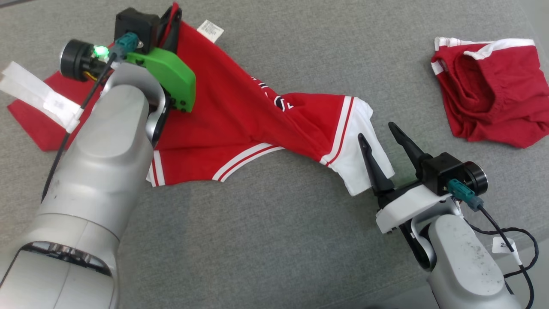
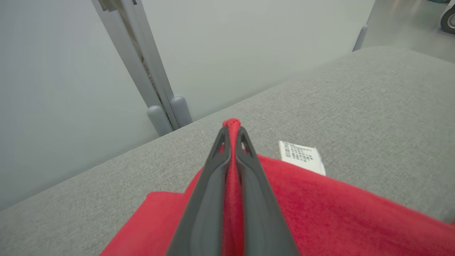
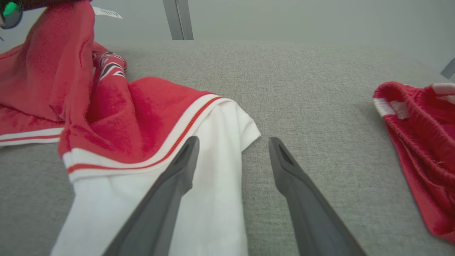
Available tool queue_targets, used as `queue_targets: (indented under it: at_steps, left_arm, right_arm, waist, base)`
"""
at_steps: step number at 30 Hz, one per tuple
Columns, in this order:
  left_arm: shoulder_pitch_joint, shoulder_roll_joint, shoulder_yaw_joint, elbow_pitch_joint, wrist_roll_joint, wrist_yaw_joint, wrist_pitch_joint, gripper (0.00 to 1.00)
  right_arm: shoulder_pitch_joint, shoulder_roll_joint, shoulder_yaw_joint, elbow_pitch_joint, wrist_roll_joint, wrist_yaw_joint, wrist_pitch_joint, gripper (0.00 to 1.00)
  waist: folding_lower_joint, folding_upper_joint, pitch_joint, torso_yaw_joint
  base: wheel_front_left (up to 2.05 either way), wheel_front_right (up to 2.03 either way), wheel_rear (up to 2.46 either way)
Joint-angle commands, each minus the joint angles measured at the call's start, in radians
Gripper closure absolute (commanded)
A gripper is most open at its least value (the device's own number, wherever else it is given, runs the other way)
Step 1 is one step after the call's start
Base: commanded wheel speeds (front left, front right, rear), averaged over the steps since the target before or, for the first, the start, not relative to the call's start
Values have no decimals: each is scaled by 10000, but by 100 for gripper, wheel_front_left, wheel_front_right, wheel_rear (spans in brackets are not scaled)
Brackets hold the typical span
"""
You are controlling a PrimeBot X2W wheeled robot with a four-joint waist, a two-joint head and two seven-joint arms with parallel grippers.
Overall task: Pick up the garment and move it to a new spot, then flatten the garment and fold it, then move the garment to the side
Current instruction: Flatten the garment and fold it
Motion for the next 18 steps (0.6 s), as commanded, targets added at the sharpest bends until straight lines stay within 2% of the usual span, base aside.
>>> queue_targets:
  at_steps: [1, 7, 11, 18]
  left_arm:
    - [-60, 133, 199, -552, 100, 137, -88, 100]
    - [1273, 544, 1309, -3136, 363, 557, -59, 100]
    - [2602, 746, 2110, -4503, 659, 514, -59, 100]
    - [5425, 574, 3568, -6136, 1058, 409, -61, 100]
  right_arm:
    - [75, -34, -90, 64, -119, -15, -1, 0]
    - [270, -40, -447, 286, -250, -15, -1, 0]
    - [474, -37, -628, 424, -308, -15, -1, 0]
    - [1035, -39, -962, 761, -393, -15, -1, 0]
  waist:
    - [0, 0, -365, 336]
    - [0, 0, -1064, 909]
    - [0, 0, -1585, 1315]
    - [0, 0, -2582, 1970]
  base:
    - [0, 0, 0]
    - [0, 0, 0]
    - [0, 0, 0]
    - [0, 0, 0]
